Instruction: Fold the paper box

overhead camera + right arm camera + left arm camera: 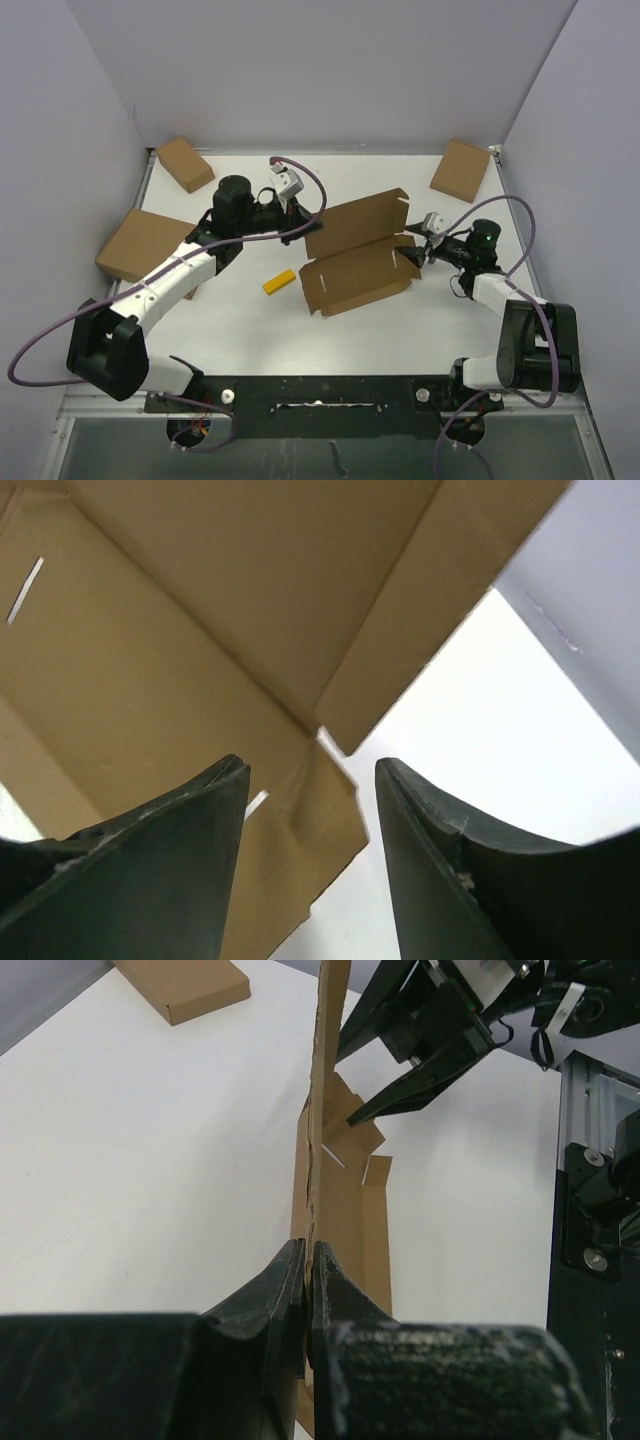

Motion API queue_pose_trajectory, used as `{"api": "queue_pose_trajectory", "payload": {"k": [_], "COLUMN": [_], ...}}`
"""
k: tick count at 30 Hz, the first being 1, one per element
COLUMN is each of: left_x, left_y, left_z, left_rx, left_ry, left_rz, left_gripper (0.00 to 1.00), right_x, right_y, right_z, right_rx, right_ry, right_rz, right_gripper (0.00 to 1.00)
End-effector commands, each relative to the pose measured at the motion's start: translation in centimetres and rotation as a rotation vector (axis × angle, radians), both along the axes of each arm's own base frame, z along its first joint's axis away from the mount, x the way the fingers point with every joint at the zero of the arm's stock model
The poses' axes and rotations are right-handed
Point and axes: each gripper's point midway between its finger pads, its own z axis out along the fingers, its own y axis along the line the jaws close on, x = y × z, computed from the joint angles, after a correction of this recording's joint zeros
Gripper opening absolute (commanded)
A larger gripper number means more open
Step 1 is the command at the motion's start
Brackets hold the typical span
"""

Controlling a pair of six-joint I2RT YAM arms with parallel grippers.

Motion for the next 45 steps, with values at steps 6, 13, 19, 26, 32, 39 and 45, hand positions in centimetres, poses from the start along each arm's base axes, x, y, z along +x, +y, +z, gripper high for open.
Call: {"api": "queue_pose_trajectory", "payload": {"k": [6, 13, 19, 26, 32, 39, 45], "left_x": [-0.6, 0.2, 1.7, 2.2, 1.2, 2.3, 3.8], "left_y": [0.5, 0.7, 1.1, 1.5, 1.2, 1.7, 1.7], "left_z": [4.0, 5.2, 7.3, 8.7, 6.7, 4.4, 4.0], "left_rx": [-0.043, -0.031, 0.013, 0.052, 0.054, 0.067, 0.057], "left_ry": [-0.140, -0.189, -0.296, -0.407, -0.360, -0.285, -0.248], "left_rz": [0.005, 0.020, 0.042, 0.041, 0.004, 0.041, 0.050], "left_gripper": [0.00, 0.00, 0.00, 0.00, 0.00, 0.00, 0.00], "right_x": [-2.6, 0.0, 5.0, 8.1, 10.3, 11.4, 12.2], "right_y": [-1.3, -6.2, -9.7, -8.1, -6.4, -6.2, -6.0], "right_z": [6.2, 8.2, 5.8, 2.5, 0.7, 0.7, 0.6], "right_rx": [-0.016, 0.141, 0.190, 0.179, 0.146, 0.146, 0.124], "right_ry": [0.030, 0.248, 0.381, 0.497, 0.523, 0.491, 0.458], "right_rz": [0.191, -0.052, -0.323, -0.339, -0.353, -0.331, -0.328], "right_gripper": [0.66, 0.52, 0.33, 0.32, 0.32, 0.32, 0.33]}}
